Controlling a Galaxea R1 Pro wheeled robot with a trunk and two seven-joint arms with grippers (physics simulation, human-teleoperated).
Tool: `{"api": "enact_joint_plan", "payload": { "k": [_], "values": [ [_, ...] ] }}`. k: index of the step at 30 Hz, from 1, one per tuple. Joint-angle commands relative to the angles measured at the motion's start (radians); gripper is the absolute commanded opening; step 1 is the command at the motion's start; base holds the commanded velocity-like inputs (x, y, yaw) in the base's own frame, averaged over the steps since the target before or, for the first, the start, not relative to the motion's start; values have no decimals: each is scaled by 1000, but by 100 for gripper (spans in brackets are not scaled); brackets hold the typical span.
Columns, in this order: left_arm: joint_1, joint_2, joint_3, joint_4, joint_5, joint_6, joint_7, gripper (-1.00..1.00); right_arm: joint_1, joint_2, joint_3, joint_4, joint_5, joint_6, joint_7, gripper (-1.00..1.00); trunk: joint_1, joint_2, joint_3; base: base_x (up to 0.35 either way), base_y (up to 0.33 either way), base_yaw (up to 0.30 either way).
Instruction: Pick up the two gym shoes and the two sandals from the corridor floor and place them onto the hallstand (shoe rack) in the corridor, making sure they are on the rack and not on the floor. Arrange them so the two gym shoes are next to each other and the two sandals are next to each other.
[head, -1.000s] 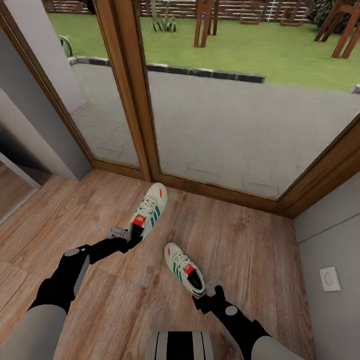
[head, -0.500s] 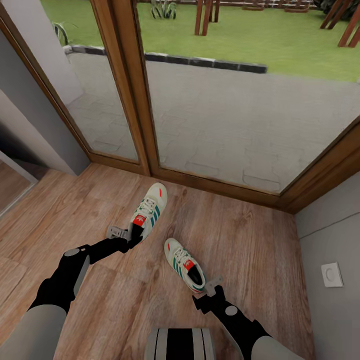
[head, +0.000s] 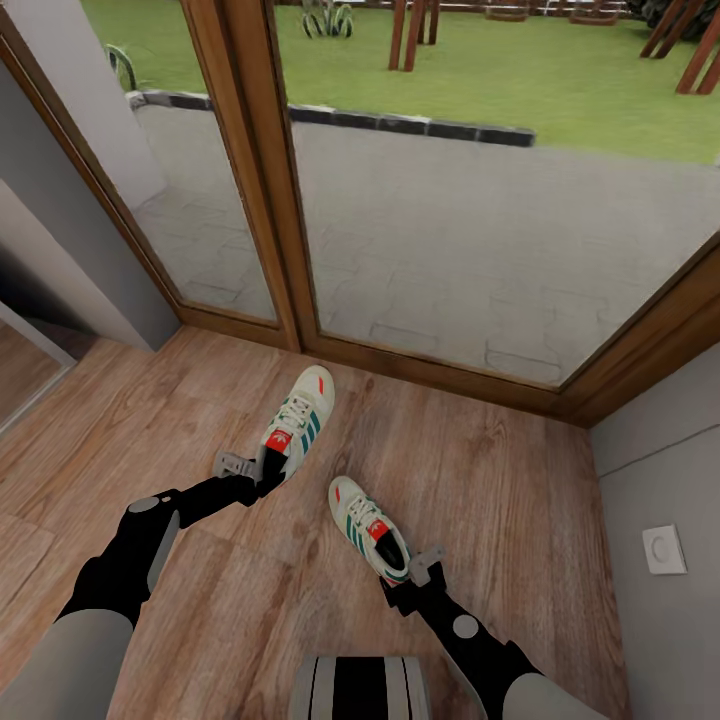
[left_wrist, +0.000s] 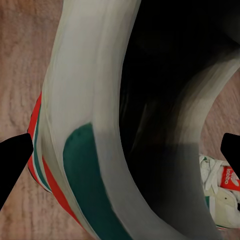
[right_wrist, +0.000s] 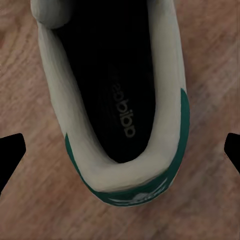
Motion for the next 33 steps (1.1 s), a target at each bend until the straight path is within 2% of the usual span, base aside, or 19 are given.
{"api": "enact_joint_plan", "payload": {
  "k": [1,15,22,31,33],
  "values": [
    [0,-1,3,-2,-5,8,-7,-100,0,0,-4,1,8,-6,2,100,0,0,-1,0,0,0],
    [0,-1,3,-3,-5,8,-7,-100,0,0,-6,1,7,-11,1,100,0,0,-1,19,0,0],
    [0,-1,3,-34,-5,8,-7,-100,0,0,-6,1,7,-11,1,100,0,0,-1,1,0,0],
    [0,-1,3,-35,-5,8,-7,-100,0,0,-6,1,7,-11,1,100,4,-2,-47,0,0,0],
    [0,-1,3,-35,-5,8,-7,-100,0,0,-6,1,7,-11,1,100,4,-2,-48,0,0,0]
  ]
}}
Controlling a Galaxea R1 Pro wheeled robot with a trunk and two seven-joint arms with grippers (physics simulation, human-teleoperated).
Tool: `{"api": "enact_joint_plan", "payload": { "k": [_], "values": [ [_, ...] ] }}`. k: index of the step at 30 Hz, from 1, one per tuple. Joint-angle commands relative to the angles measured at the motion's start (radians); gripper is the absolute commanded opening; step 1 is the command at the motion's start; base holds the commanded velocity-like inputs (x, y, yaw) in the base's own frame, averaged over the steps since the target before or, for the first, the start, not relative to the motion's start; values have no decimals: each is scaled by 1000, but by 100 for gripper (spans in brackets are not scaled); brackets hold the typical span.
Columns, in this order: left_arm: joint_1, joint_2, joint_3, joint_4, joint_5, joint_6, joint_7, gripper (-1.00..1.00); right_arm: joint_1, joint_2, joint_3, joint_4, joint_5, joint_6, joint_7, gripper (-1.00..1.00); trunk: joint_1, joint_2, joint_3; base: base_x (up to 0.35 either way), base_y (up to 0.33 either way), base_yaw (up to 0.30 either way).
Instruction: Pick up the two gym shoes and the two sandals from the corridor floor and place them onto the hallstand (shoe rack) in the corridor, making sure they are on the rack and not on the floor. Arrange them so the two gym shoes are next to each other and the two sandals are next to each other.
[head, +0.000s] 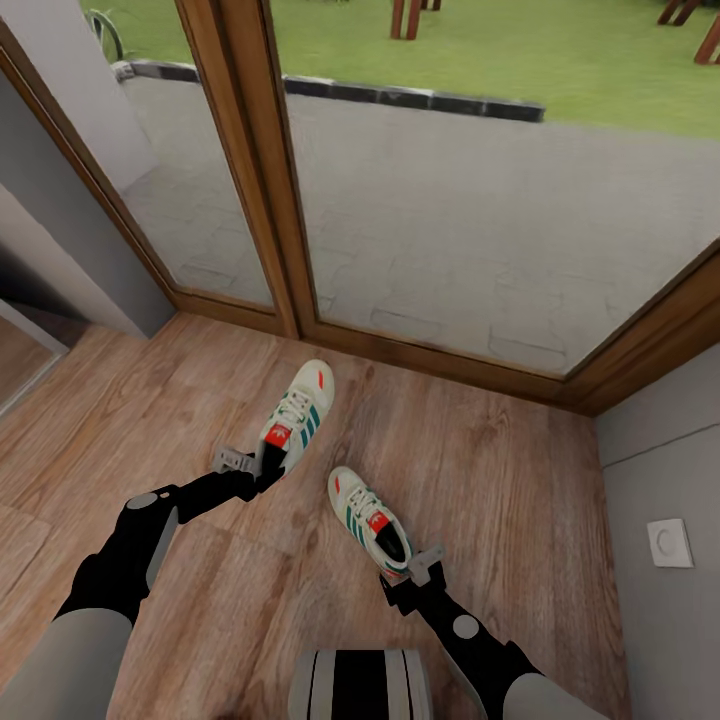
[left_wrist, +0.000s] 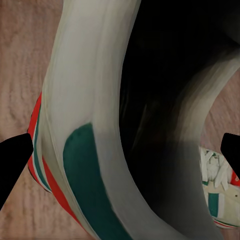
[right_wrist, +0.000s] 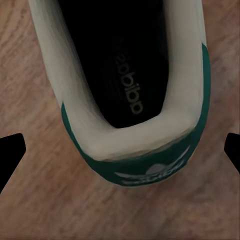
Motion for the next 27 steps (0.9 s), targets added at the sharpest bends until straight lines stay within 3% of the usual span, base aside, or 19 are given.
{"api": "enact_joint_plan", "payload": {
  "k": [1,27],
  "values": [
    [0,-1,3,-2,-5,8,-7,-100,0,0,-4,1,8,-3,2,100,0,0,-1,0,0,0],
    [0,1,5,-2,-5,8,-8,-100,0,1,-4,0,8,-3,2,100,0,0,-11,22,0,0]
  ]
}}
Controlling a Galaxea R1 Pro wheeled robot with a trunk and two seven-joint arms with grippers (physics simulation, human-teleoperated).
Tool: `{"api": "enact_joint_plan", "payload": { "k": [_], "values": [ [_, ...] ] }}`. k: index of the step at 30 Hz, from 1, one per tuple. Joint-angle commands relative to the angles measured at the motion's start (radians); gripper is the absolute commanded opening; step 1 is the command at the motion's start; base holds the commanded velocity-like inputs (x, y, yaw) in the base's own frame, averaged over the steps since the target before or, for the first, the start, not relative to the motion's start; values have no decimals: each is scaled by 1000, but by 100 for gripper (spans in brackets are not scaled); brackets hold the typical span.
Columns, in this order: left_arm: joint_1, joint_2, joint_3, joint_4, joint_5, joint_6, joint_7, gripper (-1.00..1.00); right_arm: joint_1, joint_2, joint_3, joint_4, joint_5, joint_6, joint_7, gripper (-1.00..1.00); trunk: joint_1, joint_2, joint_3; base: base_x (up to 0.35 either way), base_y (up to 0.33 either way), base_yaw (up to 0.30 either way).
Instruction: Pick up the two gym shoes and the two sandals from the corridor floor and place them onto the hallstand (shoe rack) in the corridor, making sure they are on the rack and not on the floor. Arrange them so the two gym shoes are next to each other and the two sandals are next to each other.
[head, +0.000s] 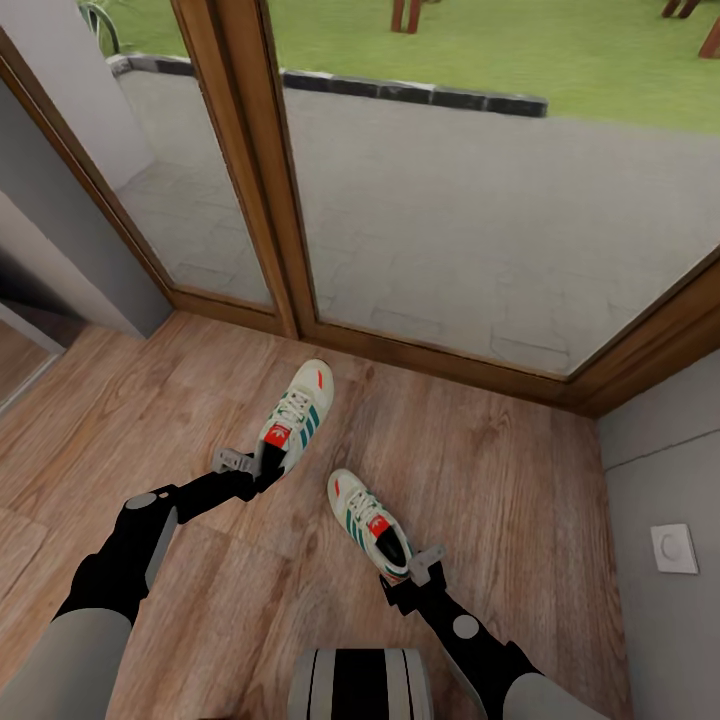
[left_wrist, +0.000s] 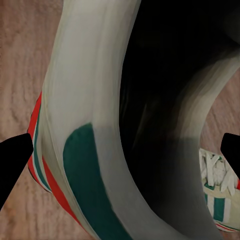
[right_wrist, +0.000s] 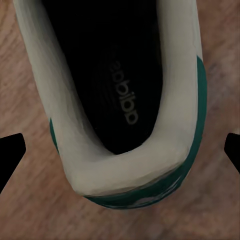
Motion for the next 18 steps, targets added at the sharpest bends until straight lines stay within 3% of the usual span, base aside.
{"api": "enact_joint_plan", "payload": {
  "k": [1,13,14,18],
  "values": [
    [0,-1,3,-2,-5,8,-7,-100,0,0,-4,1,8,-3,2,100,0,0,-1,3,0,0],
    [0,-1,3,-2,-5,8,-8,-100,0,0,-4,1,8,-3,2,100,0,0,-1,62,19,0],
    [0,-1,3,-2,-5,8,-8,-100,0,0,-4,1,8,-3,2,-100,0,0,-1,5,1,0],
    [0,-1,3,-2,-5,8,-8,-100,0,0,-5,1,8,-3,2,-100,0,0,-1,1,0,0]
  ]
}}
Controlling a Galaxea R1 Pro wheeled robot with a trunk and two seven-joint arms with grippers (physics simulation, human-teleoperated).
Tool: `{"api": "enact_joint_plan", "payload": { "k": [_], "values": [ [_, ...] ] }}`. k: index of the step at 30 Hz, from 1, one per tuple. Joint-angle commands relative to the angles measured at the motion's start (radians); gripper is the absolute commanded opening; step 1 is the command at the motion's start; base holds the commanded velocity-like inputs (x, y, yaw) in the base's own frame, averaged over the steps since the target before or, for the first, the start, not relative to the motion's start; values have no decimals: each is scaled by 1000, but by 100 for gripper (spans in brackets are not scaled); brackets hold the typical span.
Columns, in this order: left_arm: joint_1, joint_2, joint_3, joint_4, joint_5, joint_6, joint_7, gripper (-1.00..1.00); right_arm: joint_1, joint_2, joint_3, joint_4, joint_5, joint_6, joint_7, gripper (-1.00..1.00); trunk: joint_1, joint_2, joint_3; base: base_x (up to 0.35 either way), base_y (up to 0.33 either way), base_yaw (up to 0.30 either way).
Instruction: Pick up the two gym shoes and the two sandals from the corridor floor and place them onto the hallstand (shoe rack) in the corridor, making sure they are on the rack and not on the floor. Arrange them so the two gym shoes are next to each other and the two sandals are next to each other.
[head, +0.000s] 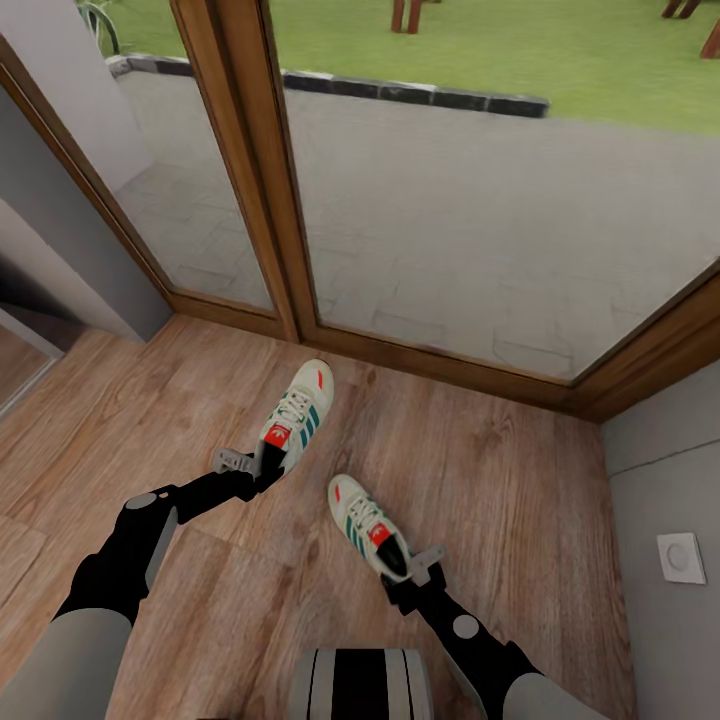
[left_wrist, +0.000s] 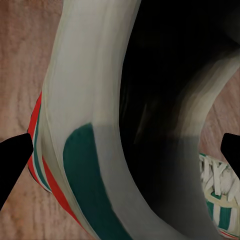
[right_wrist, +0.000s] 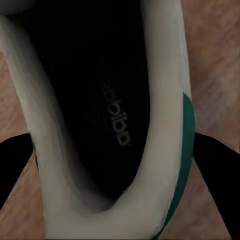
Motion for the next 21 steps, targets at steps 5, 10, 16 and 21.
{"api": "enact_joint_plan", "payload": {
  "k": [5,10,16,21],
  "values": [
    [0,-1,3,-1,-5,8,-7,-100,0,0,-4,1,7,-3,3,-100,0,0,-1,0,0,0],
    [-1,-1,4,-2,-5,8,-7,-100,0,0,-4,1,7,-3,2,-100,0,0,-1,0,0,0],
    [0,-1,5,-2,-5,9,-7,-100,0,0,-4,1,7,-3,3,-100,0,0,-1,0,0,0],
    [0,-1,5,-2,-5,9,-7,-100,0,0,-4,1,7,-3,3,-100,-2,1,15,0,0,0]
  ]
}}
